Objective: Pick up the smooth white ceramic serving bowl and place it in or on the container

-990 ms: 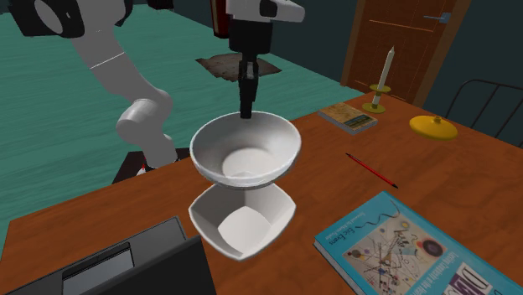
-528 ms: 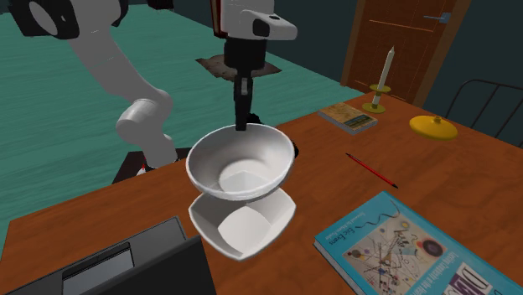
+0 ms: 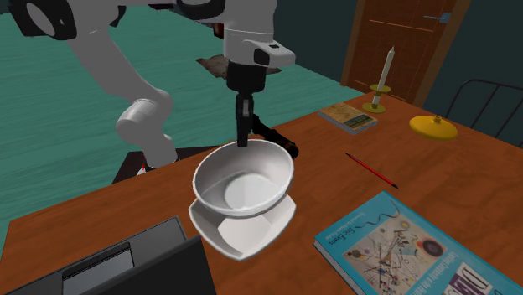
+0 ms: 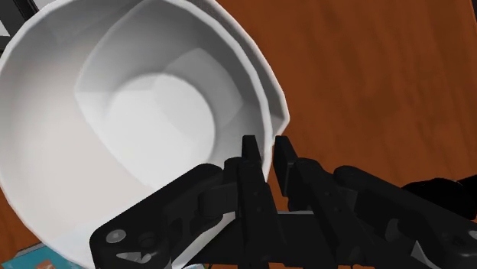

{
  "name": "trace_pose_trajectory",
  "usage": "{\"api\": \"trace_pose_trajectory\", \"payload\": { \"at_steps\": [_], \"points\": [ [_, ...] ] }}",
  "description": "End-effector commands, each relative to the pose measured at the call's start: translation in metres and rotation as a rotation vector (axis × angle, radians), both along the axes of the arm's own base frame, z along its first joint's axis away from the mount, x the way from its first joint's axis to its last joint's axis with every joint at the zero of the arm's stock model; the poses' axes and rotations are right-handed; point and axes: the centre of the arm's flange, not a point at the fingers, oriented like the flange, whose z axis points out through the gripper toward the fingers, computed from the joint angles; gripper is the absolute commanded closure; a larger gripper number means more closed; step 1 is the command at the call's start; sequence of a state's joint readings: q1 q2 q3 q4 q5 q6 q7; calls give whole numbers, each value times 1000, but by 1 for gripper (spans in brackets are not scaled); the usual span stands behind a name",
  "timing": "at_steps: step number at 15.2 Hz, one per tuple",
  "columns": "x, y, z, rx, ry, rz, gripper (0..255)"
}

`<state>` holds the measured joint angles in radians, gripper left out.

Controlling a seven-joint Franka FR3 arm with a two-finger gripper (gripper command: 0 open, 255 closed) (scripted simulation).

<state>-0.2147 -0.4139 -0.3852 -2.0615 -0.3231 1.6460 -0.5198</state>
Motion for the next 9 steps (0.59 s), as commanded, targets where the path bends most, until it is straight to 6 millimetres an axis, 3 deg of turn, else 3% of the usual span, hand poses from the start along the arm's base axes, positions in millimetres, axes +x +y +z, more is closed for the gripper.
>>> {"api": "trace_pose_trajectory", "payload": {
  "at_steps": [1, 6, 9],
  "points": [
    [-1, 0, -11, -1, -1, 0, 255],
    [-1, 0, -38, -1, -1, 0, 255],
    [-1, 0, -41, -1, -1, 0, 255]
  ]
}}
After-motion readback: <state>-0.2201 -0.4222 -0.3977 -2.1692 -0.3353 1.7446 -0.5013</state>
